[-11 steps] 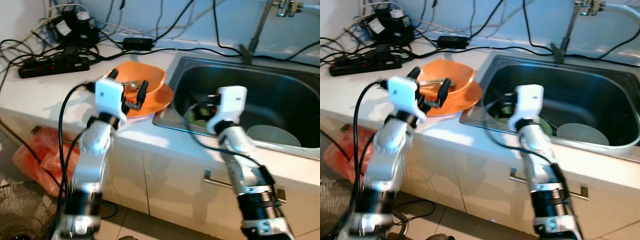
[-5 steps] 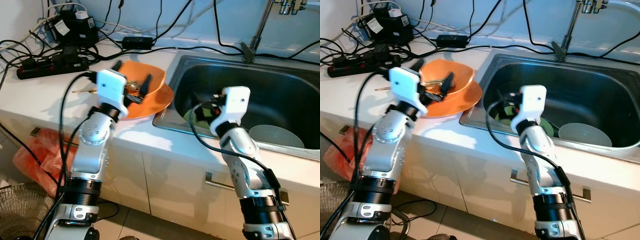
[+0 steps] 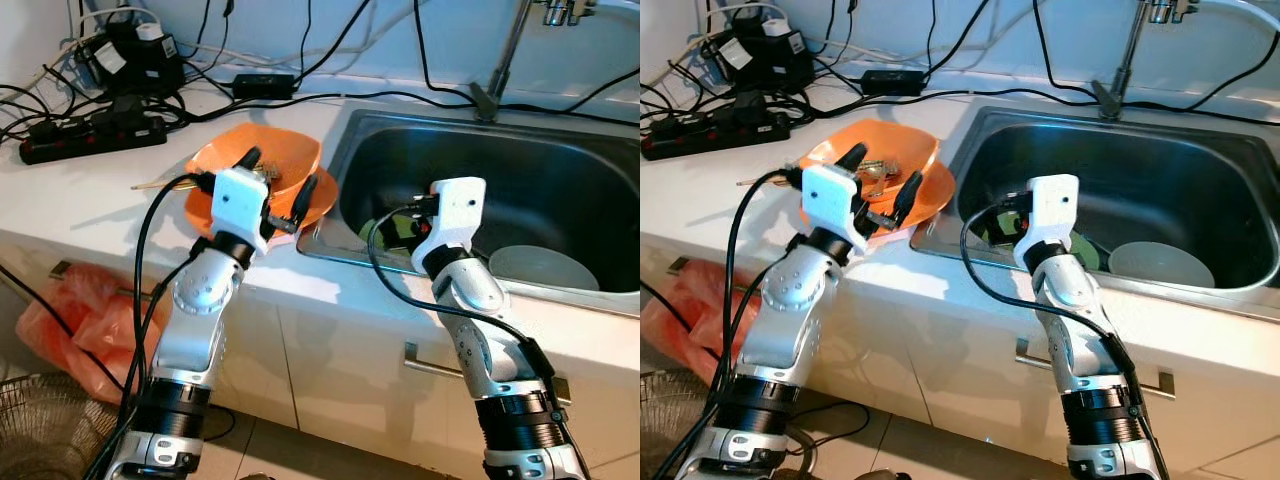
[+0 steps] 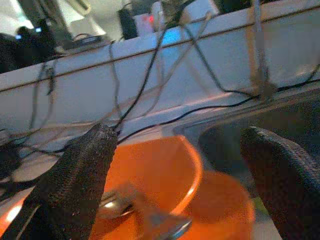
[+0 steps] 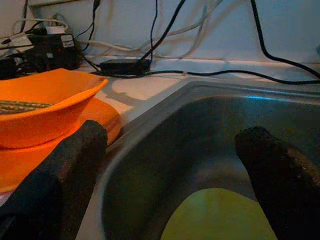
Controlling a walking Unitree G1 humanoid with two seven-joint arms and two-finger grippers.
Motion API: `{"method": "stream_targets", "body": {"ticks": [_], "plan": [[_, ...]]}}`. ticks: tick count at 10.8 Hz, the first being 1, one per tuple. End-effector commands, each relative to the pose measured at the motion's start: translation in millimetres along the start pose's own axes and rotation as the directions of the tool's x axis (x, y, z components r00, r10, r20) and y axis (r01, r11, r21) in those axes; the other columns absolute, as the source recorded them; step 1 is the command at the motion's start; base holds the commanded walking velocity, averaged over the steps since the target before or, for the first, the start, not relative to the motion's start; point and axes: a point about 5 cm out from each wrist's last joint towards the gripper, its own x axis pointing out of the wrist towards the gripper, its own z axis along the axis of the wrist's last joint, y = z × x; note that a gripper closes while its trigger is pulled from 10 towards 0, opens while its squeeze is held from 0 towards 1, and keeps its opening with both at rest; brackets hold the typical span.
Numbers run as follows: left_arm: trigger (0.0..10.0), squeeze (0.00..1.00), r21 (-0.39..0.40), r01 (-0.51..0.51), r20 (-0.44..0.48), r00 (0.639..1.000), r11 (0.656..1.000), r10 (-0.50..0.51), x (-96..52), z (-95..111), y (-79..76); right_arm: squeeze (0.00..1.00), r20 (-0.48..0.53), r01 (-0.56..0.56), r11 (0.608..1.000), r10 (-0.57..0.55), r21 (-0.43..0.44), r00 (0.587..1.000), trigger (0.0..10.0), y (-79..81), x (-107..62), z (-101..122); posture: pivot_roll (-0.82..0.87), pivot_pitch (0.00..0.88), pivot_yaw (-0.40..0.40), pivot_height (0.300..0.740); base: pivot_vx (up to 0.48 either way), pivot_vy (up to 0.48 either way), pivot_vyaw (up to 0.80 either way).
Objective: Kitchen organization
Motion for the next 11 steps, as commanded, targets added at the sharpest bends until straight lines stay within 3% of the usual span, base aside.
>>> {"method": "stream_targets", "body": {"ticks": [1, 4, 6, 8, 9, 11], "plan": [[10.0, 0.0, 0.025, -0.037, -0.017, 0.999, 0.999, 0.037, -2.1, -5, 7.2, 0.0, 0.016, -0.016, 1.0, 0.016, -0.008, 1.0, 10.0, 2.4, 0.7, 6, 0.04, 0.05, 0.068, 0.74, 0.0, 0.0, 0.0], [10.0, 0.0, 0.098, -0.003, -0.085, 0.996, 0.995, 0.011, 6.4, -20, 17.4, 0.0, 0.031, -0.016, 1.0, 0.016, -0.001, 0.999, 10.0, 2.8, 1.6, 9, 0.04, 0.049, 0.072, 0.74, 0.0, 0.0, 0.0], [10.0, 0.0, 0.147, 0.042, -0.101, 0.995, 0.988, -0.027, 16.7, -23, 18.9, 0.0, 0.037, -0.067, 0.992, 0.063, 0.109, 0.997, 10.0, 8.9, 0.3, 11, 0.04, 0.051, 0.074, 0.74, 0.0, 0.0, 0.0], [10.0, 0.0, 0.186, 0.079, -0.07, 0.995, 0.979, -0.067, 25.3, -16, 19.4, 0.0, 0.028, -0.053, 0.995, 0.051, 0.081, 0.998, 10.0, 7.9, 0.5, 10, 0.03, 0.052, 0.074, 0.74, 0.0, 0.0, 0.0], [0.0, 0.0, 0.189, 0.098, -0.057, 0.994, 0.977, -0.089, 27.0, -15, 20.1, 0.0, 0.038, -0.022, 0.999, 0.021, 0.039, 0.999, 10.0, 5.5, 1.1, 11, 0.03, 0.052, 0.075, 0.74, 0.0, 0.0, 0.0], [0.0, 0.0, 0.184, 0.112, -0.072, 0.992, 0.977, -0.1, 25.4, -19, 21.1, 0.0, 0.034, -0.006, 0.998, 0.004, 0.062, 0.999, 10.0, 2.5, 1.6, 10, 0.04, 0.055, 0.074, 0.74, 0.0, 0.0, 0.0]]}}
